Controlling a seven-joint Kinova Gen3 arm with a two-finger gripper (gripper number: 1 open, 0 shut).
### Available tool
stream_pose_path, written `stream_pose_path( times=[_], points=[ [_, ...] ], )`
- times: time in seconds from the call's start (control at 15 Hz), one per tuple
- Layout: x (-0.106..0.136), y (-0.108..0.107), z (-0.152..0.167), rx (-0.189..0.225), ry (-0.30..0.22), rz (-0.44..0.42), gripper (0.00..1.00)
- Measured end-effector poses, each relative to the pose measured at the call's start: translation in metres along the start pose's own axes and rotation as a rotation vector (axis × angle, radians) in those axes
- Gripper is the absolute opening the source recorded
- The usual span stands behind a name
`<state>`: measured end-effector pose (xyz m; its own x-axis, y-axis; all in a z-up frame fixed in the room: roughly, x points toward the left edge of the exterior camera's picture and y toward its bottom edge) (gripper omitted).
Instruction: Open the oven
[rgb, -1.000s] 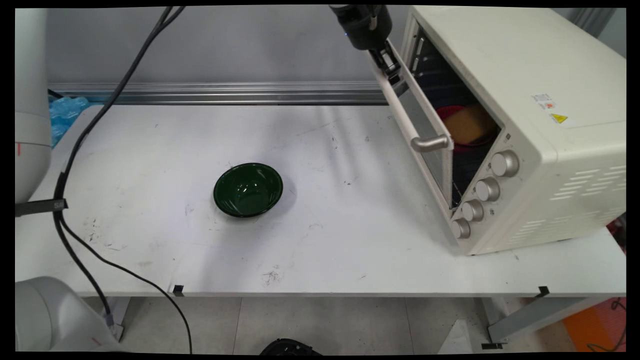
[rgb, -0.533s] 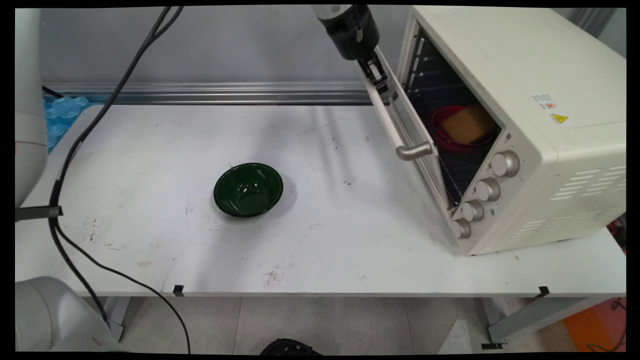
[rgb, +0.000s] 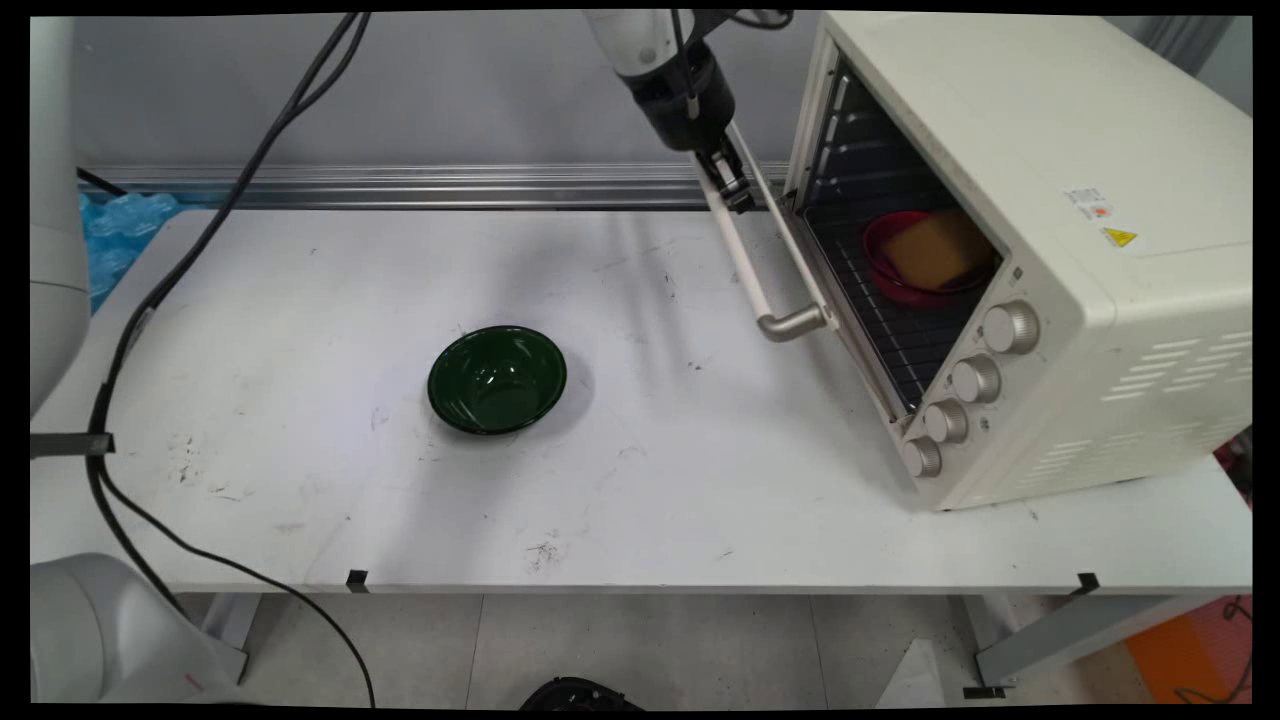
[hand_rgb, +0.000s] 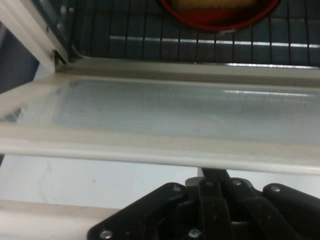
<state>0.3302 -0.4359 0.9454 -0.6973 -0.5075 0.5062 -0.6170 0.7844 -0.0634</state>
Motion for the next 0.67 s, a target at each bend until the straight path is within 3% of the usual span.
stream_pose_path(
  times=[0.67],
  points=[
    [-0.037, 0.001, 0.021, -0.015, 0.003, -0.016, 0.0]
  ],
)
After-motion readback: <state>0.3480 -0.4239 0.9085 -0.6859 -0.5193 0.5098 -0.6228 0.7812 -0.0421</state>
